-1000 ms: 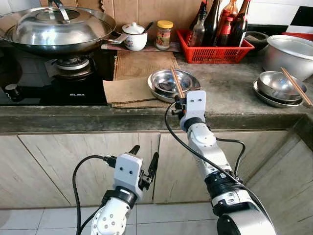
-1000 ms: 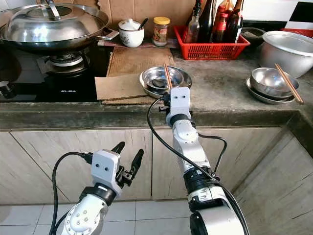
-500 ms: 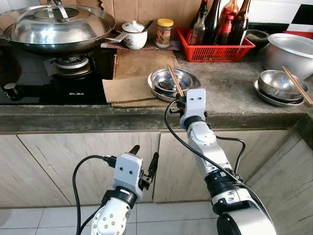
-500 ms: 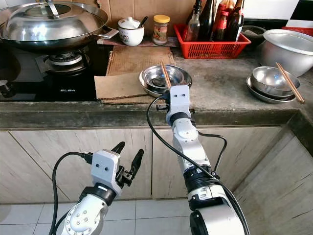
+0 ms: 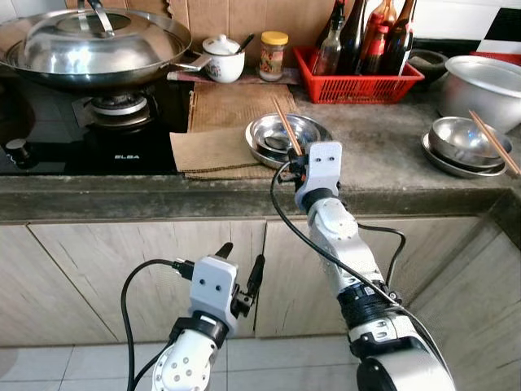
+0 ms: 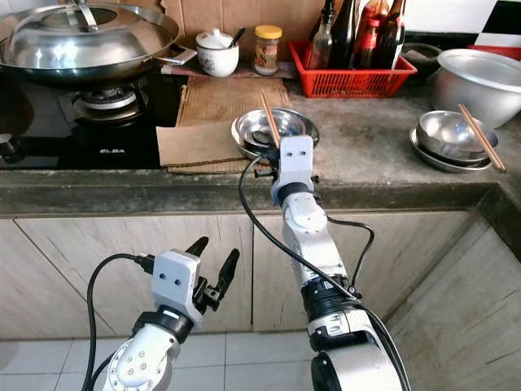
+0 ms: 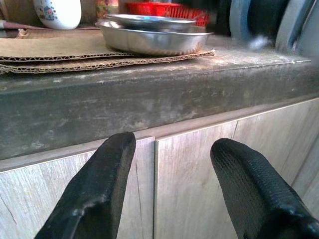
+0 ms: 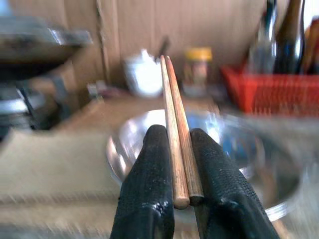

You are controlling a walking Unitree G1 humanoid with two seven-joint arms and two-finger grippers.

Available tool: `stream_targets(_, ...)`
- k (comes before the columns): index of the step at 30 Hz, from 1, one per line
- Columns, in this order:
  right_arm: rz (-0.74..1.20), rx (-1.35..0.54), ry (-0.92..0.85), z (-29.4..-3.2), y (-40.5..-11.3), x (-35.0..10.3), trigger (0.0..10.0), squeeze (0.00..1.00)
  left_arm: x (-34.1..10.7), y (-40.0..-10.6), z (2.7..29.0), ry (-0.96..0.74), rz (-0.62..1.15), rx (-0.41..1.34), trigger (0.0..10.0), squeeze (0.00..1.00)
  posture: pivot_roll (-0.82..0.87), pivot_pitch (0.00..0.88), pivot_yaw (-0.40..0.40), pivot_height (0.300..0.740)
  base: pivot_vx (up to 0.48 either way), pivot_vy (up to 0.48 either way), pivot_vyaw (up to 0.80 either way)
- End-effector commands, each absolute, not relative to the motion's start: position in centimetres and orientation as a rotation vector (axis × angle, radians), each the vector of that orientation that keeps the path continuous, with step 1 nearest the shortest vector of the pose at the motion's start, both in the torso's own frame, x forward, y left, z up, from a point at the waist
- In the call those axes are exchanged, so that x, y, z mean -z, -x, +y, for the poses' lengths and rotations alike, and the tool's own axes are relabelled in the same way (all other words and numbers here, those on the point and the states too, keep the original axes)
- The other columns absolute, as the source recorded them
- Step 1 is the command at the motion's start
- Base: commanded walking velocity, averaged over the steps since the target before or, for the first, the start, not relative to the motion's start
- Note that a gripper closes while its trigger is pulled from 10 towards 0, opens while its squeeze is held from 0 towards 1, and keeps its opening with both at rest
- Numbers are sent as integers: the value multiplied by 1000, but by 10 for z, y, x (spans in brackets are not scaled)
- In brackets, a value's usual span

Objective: Kitchen organization

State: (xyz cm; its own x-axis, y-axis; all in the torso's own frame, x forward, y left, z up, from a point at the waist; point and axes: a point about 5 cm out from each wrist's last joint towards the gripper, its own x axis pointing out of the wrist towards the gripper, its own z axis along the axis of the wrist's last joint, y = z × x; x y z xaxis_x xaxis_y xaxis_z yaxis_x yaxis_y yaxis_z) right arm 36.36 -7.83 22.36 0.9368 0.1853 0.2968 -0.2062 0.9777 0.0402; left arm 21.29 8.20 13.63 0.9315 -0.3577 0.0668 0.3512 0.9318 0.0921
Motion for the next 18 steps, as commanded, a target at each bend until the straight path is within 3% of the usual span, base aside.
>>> stream_targets(1, -361, -210, -78, -80, -357, -233, 902, 0, -142, -210, 79, -73, -114, 368, 10000, 0, 204, 85, -75, 740, 0, 0, 0)
stream_targets(2, -382, -215, -82, -82, -351, -236, 10000, 0, -142, -210, 79, -74, -115, 367, 10000, 0, 204, 85, -75, 740, 0, 0, 0)
stream_targets(18, -405, -90, -68, -125, -255, -209, 10000, 0, -143, -211, 87, -88, -129, 340, 10000, 0, 175, 58, -48, 740, 0, 0, 0)
